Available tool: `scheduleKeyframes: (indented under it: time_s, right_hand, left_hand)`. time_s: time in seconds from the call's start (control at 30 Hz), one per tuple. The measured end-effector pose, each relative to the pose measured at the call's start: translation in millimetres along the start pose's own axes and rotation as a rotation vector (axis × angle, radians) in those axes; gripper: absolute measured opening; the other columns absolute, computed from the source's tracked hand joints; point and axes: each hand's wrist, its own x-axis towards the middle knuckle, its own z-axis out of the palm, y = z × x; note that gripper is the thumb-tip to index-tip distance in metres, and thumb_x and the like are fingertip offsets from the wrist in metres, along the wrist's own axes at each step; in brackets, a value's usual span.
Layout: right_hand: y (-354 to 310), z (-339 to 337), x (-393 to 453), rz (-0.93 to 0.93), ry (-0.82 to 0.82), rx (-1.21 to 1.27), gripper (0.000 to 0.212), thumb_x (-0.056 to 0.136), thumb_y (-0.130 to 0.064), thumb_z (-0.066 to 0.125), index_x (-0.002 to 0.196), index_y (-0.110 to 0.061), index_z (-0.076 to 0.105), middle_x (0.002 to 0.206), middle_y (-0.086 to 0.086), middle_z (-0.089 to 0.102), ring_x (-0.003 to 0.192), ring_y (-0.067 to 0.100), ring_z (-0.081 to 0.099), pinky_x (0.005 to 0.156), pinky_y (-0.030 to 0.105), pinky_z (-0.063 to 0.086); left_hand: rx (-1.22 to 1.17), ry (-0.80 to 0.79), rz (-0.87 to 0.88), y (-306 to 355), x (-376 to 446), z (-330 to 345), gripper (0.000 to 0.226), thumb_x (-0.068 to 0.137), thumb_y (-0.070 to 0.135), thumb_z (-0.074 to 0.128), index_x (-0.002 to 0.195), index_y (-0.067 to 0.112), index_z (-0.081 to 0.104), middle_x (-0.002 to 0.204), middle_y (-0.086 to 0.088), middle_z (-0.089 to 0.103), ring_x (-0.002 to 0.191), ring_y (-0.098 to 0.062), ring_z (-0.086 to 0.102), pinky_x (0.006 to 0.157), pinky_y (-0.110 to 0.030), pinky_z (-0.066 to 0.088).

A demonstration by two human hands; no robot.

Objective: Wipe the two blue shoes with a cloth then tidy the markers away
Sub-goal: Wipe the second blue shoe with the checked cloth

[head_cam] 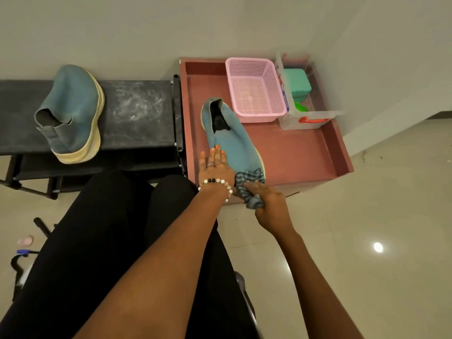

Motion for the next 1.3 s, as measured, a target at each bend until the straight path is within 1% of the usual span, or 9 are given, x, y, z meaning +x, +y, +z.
scheduleKeyframes:
  time_s: [0.17, 0.27, 0.4, 0.53, 0.63, 0.77, 0.97, 1.13, 1.3]
  right_hand:
    - [5, -43, -9, 0.408, -0.095, 0.184, 0.029, 0.070, 0.005, 0.043, 0.070, -0.008, 0.069, 0.068, 0.016, 0.066, 0.065, 0.032, 0.067, 0.051, 0.036, 0.054]
    - [8, -54, 5, 0.637, 0.290, 0.551, 0.032, 0.077, 0.001, 0.045, 0.062, -0.019, 0.065, 0.073, 0.012, 0.066, 0.070, 0.035, 0.066, 0.060, 0.048, 0.056]
    - [-8, -62, 58, 0.657, 0.647, 0.804, 0.021, 0.081, 0.007, 0.043, 0.075, -0.006, 0.059, 0.071, 0.020, 0.062, 0.056, 0.028, 0.063, 0.053, 0.039, 0.051]
    - [-16, -33, 102, 0.377, 0.222, 0.483, 0.015, 0.084, 0.012, 0.052, 0.097, 0.014, 0.058, 0.080, 0.028, 0.060, 0.061, 0.023, 0.062, 0.058, 0.011, 0.048]
    - [3, -4, 113, 0.324, -0.066, 0.085, 0.057, 0.071, -0.018, 0.079, 0.122, -0.013, 0.054, 0.112, 0.011, 0.064, 0.101, 0.029, 0.061, 0.087, 0.029, 0.050]
    - [5, -3, 114, 0.394, -0.010, 0.042, 0.063, 0.067, -0.017, 0.082, 0.124, -0.013, 0.056, 0.110, 0.009, 0.066, 0.100, 0.028, 0.060, 0.082, 0.029, 0.045]
    - [3, 2, 77, 0.568, 0.031, 0.301, 0.042, 0.063, -0.012, 0.083, 0.100, -0.009, 0.063, 0.095, 0.009, 0.069, 0.086, 0.027, 0.066, 0.078, 0.041, 0.056]
    - [-13, 12, 49, 0.672, 0.083, 0.491, 0.052, 0.064, -0.007, 0.083, 0.107, -0.010, 0.054, 0.098, 0.007, 0.065, 0.087, 0.025, 0.065, 0.076, 0.042, 0.057]
    - [-27, -6, 42, 0.651, 0.089, 0.597, 0.021, 0.067, 0.004, 0.074, 0.076, -0.006, 0.059, 0.075, 0.013, 0.065, 0.058, 0.016, 0.063, 0.056, 0.032, 0.056]
  left_hand:
    - [-0.061, -0.058, 0.021, -3, -4, -1, 0.117, 0.081, 0.064, 0.056, 0.147, 0.001, -0.018, 0.154, -0.015, -0.025, 0.145, -0.028, -0.019, 0.115, -0.047, -0.014]
    - [-0.052, -0.084, 0.013, -2, -9, -2, 0.122, 0.078, 0.061, 0.063, 0.147, -0.002, -0.016, 0.155, -0.018, -0.023, 0.145, -0.029, -0.018, 0.116, -0.046, -0.011]
    - [-0.079, -0.075, 0.035, -2, -14, -1, 0.094, 0.094, 0.034, 0.055, 0.148, -0.001, -0.013, 0.156, -0.016, -0.022, 0.145, -0.029, -0.017, 0.117, -0.044, -0.006]
    - [-0.061, -0.088, 0.056, -6, -15, -1, 0.074, 0.099, 0.016, 0.043, 0.149, -0.001, -0.010, 0.157, -0.017, -0.019, 0.146, -0.030, -0.015, 0.118, -0.042, -0.003]
    - [-0.086, -0.099, 0.078, -8, -15, -3, 0.063, 0.102, 0.013, 0.030, 0.149, -0.001, -0.008, 0.157, -0.016, -0.019, 0.146, -0.030, -0.015, 0.118, -0.042, -0.002]
    - [-0.146, -0.097, 0.032, -10, -10, -5, 0.054, 0.100, 0.009, 0.018, 0.150, -0.002, 0.001, 0.159, -0.015, -0.011, 0.147, -0.028, -0.011, 0.119, -0.041, -0.002]
    - [0.061, -0.063, 0.120, -7, -30, -15, 0.041, 0.096, 0.008, 0.046, 0.137, 0.004, 0.046, 0.149, -0.025, 0.029, 0.143, -0.044, 0.009, 0.116, -0.053, 0.015]
    - [0.027, -0.112, 0.140, -11, -44, -18, 0.044, 0.091, 0.016, 0.050, 0.134, 0.003, 0.047, 0.147, -0.028, 0.028, 0.142, -0.044, 0.013, 0.116, -0.050, 0.018]
    - [-0.203, -0.214, 0.208, -24, -52, -17, 0.085, 0.085, 0.058, 0.055, 0.145, 0.006, 0.025, 0.145, -0.028, 0.020, 0.137, -0.041, 0.016, 0.111, -0.047, 0.028]
